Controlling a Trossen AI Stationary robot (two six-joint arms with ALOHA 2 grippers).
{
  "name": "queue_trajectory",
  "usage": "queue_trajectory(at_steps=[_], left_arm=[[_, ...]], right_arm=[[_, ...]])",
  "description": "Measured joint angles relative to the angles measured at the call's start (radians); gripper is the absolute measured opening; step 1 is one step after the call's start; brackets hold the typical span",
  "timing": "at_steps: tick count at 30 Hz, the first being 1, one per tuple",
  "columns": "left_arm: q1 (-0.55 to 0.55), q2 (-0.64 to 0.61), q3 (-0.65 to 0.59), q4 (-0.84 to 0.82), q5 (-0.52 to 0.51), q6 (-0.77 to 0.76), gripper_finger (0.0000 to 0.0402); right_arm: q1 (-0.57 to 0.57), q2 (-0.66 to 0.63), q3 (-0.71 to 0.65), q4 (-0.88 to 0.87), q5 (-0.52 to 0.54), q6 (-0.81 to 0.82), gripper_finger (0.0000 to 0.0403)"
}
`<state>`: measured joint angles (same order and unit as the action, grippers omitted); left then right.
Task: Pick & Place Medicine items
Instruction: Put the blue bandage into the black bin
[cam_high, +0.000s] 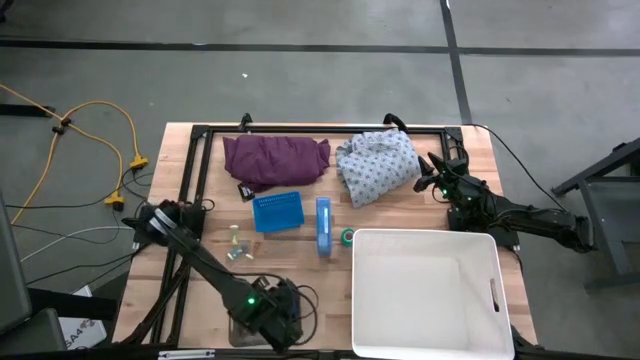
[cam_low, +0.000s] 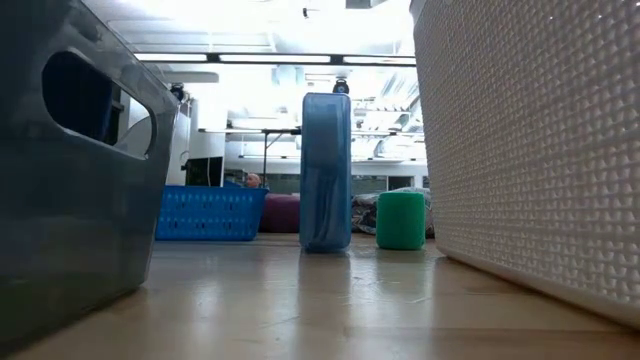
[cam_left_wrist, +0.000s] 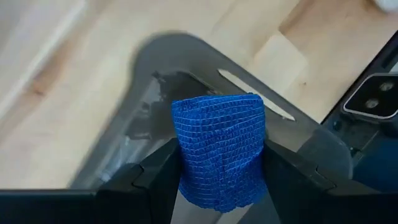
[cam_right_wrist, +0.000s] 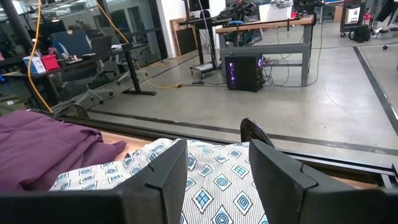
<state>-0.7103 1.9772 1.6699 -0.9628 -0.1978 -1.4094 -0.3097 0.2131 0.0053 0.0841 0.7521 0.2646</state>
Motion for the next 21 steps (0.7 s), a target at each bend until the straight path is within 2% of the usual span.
queue_trajectory(at_steps=[11, 21], left_arm=[[-0.006, 0.027, 0.0, 0.007, -0.033, -0.026, 0.0202], [-0.006, 0.027, 0.0, 0.007, -0.042, -0.035, 0.0259]], right_arm=[[0.0, 0.0, 0.0, 0.0, 0.0, 0.0, 0.016], [0.0, 0.0, 0.0, 0.0, 0.0, 0.0, 0.016]])
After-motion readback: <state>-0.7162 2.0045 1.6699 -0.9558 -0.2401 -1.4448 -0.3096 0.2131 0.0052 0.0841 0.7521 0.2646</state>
